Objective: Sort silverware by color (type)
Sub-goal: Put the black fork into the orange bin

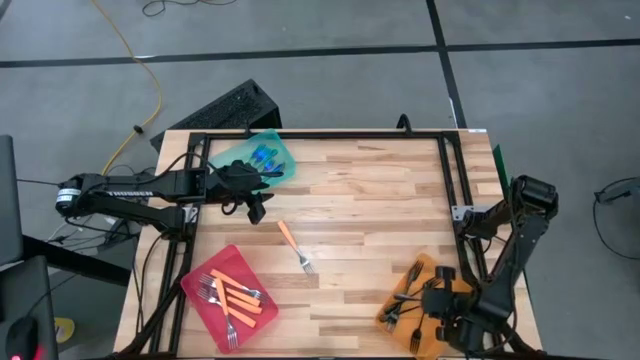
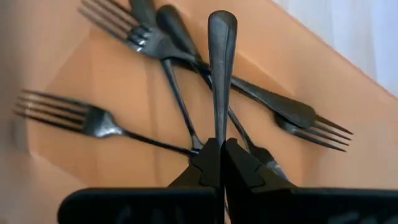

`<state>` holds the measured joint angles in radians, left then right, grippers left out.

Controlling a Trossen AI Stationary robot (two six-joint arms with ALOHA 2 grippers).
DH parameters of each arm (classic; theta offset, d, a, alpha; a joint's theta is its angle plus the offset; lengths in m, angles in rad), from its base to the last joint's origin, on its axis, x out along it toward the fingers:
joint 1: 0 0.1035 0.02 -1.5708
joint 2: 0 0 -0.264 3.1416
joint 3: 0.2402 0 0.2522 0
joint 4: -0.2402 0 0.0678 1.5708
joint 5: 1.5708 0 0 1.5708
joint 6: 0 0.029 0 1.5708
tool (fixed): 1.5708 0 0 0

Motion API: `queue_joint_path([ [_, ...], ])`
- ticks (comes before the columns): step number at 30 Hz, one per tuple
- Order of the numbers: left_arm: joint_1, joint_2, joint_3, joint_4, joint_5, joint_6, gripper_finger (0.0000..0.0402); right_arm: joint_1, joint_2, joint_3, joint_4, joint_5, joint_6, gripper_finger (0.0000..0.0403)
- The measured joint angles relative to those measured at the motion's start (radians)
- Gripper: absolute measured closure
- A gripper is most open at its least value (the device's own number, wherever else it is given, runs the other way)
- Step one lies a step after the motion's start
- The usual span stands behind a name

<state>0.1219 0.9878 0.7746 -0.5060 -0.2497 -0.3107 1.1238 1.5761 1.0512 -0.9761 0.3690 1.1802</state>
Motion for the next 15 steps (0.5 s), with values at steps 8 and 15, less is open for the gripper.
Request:
queue_joint_path([
  [8, 0.0, 0.0, 0.0, 0.0, 0.0, -0.008, 0.0262, -0.065, 0.004, 0.0, 0.045, -0.087, -0.155, 0.0379],
  [15, 0.0, 0.0, 0.0, 0.0, 0.0, -0.008, 0.0262, -0.102, 0.082, 0.0, 0.063, -0.167, -0.274, 0.0378],
])
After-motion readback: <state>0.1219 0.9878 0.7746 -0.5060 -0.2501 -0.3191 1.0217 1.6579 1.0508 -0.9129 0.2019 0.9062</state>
